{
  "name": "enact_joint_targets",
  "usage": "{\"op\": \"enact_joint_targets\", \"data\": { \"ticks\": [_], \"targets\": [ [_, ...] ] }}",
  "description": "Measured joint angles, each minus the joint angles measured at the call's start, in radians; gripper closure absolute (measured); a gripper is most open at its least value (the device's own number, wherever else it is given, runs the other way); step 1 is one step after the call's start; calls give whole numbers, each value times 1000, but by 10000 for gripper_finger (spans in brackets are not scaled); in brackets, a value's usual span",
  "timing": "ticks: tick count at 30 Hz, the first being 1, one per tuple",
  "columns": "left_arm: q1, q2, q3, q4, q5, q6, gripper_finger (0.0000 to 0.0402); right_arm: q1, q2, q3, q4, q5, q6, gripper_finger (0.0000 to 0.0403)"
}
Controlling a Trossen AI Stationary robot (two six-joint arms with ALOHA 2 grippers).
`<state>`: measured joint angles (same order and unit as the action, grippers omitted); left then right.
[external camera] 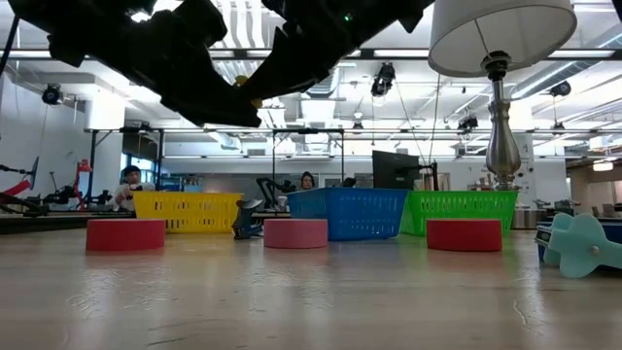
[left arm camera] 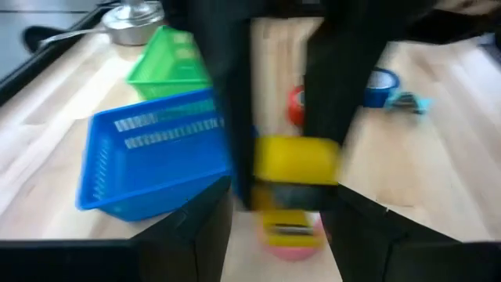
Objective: Pick and place Stapler, Stapler remover, tape
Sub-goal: Put the yellow stapler into the yellow basket
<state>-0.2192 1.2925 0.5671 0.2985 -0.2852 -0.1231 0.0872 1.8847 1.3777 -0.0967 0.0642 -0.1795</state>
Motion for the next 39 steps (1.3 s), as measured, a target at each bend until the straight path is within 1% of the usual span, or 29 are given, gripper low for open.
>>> {"op": "enact_joint_targets", "data": {
  "ticks": [3,11,13,17,22,27,32,39],
  "targets": [
    [-9,-1,0,0,1,7,211,-2,0,0,0,17,-2,317],
    [-12,-1,0,-2,-4,18,215,-3,2,0,-1,16,28,327],
    [-12,-1,0,-1,-4,18,226,-3,2,0,-1,16,30,322],
    [-11,0,0,-1,-4,18,265,-2,2,0,-16,13,46,315],
    [-11,0,0,-2,-4,17,312,-2,2,0,-56,5,61,326],
    [-11,0,0,-2,-4,17,335,0,2,0,-69,3,70,324],
    [-11,0,0,0,-4,16,329,0,2,0,-75,3,69,313],
    [-11,-1,2,4,-4,16,282,0,5,0,-107,3,76,333]
  ]
}}
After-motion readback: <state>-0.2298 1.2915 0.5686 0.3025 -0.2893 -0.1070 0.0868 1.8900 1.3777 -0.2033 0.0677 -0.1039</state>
